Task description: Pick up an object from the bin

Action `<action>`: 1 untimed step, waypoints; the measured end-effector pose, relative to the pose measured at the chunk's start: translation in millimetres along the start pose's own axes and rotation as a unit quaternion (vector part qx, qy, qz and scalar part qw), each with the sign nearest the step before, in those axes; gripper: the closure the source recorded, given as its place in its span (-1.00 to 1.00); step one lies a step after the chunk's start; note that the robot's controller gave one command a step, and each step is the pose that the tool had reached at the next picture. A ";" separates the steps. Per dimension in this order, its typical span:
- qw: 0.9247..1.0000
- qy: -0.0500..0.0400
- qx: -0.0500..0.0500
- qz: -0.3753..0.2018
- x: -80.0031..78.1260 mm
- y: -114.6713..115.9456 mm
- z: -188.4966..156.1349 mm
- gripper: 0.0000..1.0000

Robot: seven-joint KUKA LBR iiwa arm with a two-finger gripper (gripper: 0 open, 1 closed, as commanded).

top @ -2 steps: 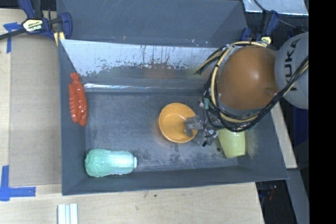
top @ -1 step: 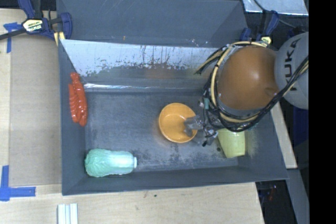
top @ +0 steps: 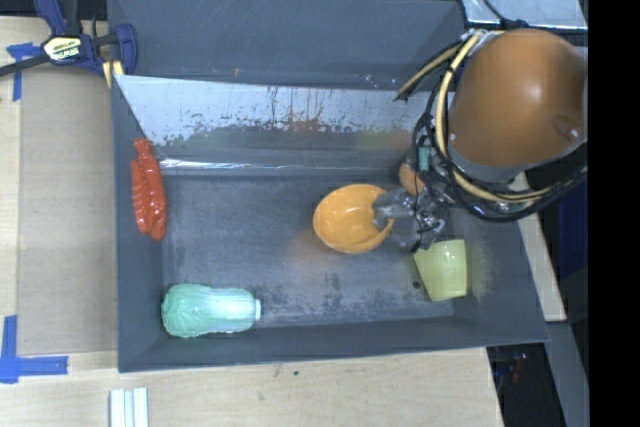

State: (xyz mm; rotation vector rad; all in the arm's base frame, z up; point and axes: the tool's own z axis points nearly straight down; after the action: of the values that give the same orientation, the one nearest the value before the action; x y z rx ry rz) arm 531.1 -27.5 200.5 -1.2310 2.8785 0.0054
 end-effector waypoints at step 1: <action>1.000 0.000 -0.001 -0.003 -4.9 -1.9 21.6 1.00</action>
Offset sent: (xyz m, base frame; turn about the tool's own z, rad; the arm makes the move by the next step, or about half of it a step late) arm -0.0047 0.0128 -0.0048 0.0201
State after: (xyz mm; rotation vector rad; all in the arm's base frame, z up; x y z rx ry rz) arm 536.1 -25.1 179.0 -1.2398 2.8760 0.0073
